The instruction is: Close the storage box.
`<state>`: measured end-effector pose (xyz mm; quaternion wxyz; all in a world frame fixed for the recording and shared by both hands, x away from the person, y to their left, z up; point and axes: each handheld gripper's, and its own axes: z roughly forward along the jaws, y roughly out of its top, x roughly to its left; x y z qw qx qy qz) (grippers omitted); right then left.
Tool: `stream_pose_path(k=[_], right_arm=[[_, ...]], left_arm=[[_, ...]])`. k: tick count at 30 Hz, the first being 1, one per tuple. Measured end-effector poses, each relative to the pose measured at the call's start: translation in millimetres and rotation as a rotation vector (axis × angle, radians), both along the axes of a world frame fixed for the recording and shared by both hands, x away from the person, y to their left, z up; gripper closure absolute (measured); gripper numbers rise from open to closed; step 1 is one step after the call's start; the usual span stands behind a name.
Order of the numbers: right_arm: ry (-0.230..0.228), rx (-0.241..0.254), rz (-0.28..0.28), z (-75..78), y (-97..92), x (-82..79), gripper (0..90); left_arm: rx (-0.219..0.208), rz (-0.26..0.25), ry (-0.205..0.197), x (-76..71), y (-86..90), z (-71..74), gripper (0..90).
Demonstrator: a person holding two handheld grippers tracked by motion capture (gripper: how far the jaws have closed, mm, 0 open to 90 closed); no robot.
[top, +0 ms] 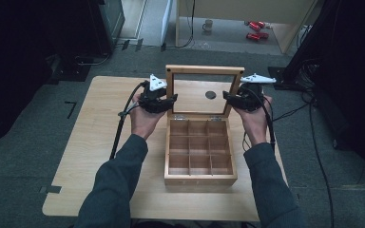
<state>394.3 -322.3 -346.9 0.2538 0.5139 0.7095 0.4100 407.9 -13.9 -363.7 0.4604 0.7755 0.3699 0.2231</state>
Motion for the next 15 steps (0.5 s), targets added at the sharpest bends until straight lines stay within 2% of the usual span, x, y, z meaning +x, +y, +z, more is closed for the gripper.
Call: stream_pose_path(k=[5,8,11,15], right_arm=[[0.002,-0.008,0.003,1.2,0.7,-8.5,46.8],[0.007,-0.036,0.002,4.1,2.9,-14.7,46.7],[-0.009,-0.051,0.017,6.0,2.6,-22.9,47.0],[-0.016,-0.049,0.025,3.7,-1.6,-31.4,47.0]], left_arm=[[-0.003,-0.006,-0.016,-8.3,1.7,-0.7,57.1],[-0.009,-0.013,-0.029,-13.3,3.2,-0.5,57.7],[-0.037,-0.029,-0.034,-17.8,6.2,1.1,58.3],[-0.050,-0.046,-0.055,-24.2,6.8,4.5,58.1]])
